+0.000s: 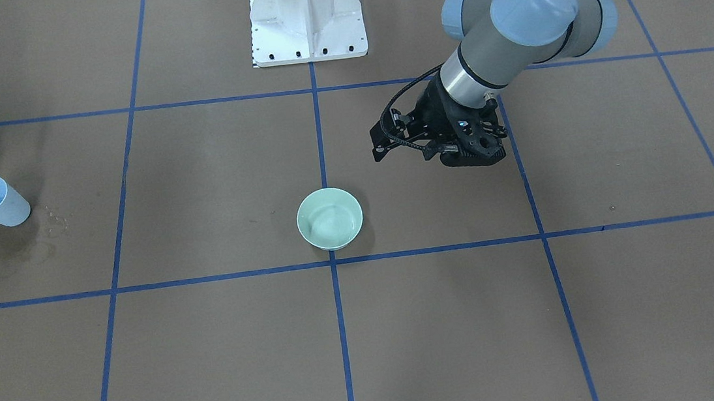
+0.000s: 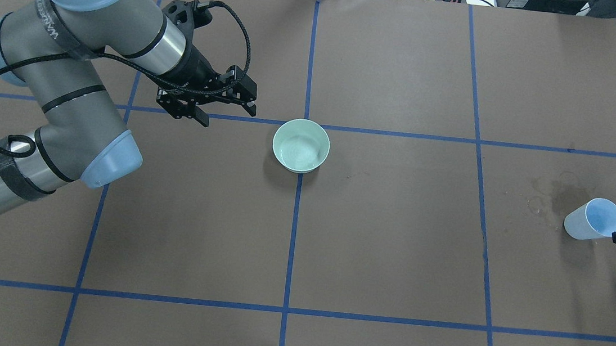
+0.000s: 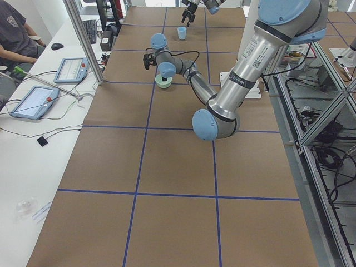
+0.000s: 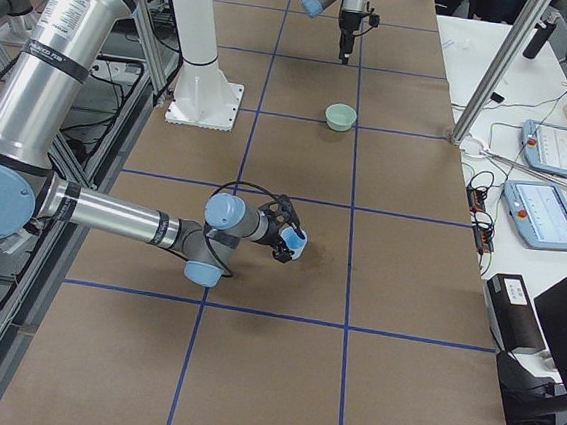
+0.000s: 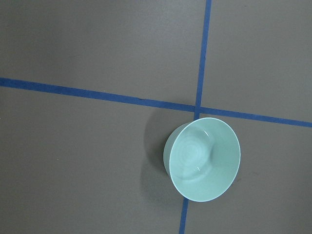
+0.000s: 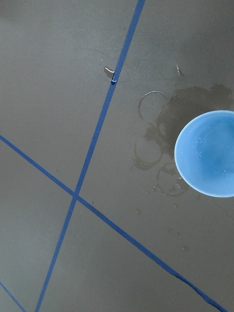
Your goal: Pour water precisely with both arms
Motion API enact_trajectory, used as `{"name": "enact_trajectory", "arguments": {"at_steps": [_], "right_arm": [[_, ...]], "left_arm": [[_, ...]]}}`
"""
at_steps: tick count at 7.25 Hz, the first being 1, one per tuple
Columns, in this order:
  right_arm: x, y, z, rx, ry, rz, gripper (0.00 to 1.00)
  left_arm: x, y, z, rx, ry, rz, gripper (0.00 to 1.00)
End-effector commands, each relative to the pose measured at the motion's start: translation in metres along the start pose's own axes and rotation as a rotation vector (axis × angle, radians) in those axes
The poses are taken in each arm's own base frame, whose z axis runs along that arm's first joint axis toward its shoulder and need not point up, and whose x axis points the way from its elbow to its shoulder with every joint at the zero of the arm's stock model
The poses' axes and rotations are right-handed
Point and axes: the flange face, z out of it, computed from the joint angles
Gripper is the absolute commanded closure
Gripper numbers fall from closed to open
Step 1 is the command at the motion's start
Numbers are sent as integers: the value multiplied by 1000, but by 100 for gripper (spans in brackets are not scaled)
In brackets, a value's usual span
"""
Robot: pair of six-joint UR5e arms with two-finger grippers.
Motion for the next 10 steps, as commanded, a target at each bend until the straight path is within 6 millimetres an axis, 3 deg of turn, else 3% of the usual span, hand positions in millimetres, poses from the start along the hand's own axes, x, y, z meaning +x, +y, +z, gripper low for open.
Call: {"name": "enact_trajectory", "arguments": {"at_steps": [1, 7, 10], "right_arm": [[-1, 11, 8, -27, -2, -9, 0], [-12, 18, 33, -40, 8, -40, 0], [-4, 19, 49, -36, 38, -39, 0]], "left_arm": [[-2, 0, 1, -1, -2, -1, 0], [0, 1, -3, 2, 3, -31, 0], [0, 3, -5, 3, 7, -32, 0]]}}
